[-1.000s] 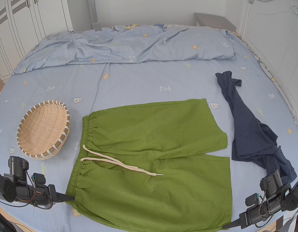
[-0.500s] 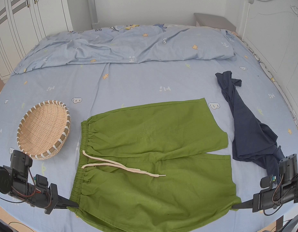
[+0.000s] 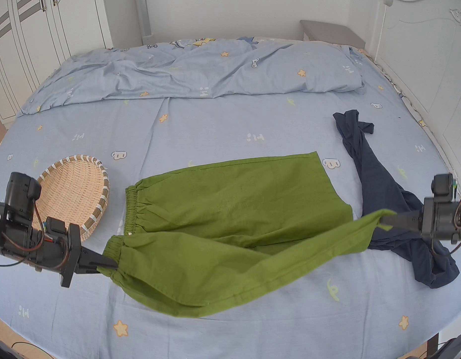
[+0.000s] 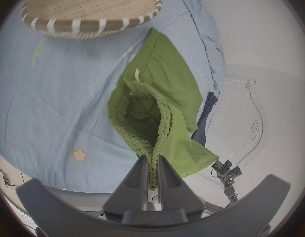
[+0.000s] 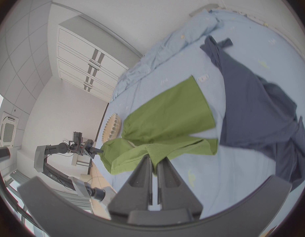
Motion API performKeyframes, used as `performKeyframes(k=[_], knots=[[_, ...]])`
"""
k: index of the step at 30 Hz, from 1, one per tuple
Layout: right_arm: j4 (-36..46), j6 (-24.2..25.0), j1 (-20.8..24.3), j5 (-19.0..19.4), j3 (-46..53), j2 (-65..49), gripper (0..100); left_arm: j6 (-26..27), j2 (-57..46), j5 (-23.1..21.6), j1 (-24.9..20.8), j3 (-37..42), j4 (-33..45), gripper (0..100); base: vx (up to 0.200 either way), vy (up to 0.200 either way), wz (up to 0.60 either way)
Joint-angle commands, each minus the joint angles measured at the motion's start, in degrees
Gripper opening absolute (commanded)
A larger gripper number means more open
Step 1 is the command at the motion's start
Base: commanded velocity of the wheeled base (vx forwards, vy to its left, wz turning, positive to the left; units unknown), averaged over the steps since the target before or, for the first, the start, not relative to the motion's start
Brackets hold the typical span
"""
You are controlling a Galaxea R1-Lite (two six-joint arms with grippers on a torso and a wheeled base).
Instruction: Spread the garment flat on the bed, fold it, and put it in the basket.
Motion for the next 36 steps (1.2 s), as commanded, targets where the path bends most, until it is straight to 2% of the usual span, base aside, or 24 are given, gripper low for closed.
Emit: performKeyframes(k=[1, 2, 5, 16, 19, 21, 22, 36], knots=[[2.1, 0.0, -2.0, -0.1, -12.0, 8.0, 0, -2.7, 7.4, -0.2, 2.2, -11.8, 4.7, 0, 0.000, 0.000, 0.00], [2.1, 0.0, -2.0, -0.1, -12.0, 8.0, 0, -2.7, 7.4, -0.2, 2.2, -11.8, 4.7, 0, 0.000, 0.000, 0.00], [2.2, 0.1, -3.0, -0.1, -17.1, 12.9, 0, -3.5, 10.6, -0.4, 2.9, -18.2, 7.9, 0, 0.000, 0.000, 0.00], [2.3, 0.4, -3.0, -1.4, -29.3, 24.5, 0, -3.5, 17.3, 0.0, 3.5, -29.4, 8.7, 0, 0.000, 0.000, 0.00], [3.1, 0.5, -2.9, -2.0, -33.0, 27.1, 0, -3.5, 19.7, 0.3, 3.7, -34.0, 11.2, 0, 0.000, 0.000, 0.00], [3.2, 0.5, -2.8, -2.0, -33.2, 27.2, 0, -3.6, 19.7, 0.3, 3.7, -34.1, 11.3, 0, 0.000, 0.000, 0.00], [4.8, 0.5, -2.4, -2.3, -36.6, 29.2, 0, -3.4, 21.0, 0.3, 4.0, -37.0, 13.5, 0, 0.000, 0.000, 0.00], [7.2, 0.5, -1.6, -3.3, -49.3, 37.3, 0, -2.9, 26.5, 0.6, 4.0, -43.9, 13.2, 0, 0.000, 0.000, 0.00]])
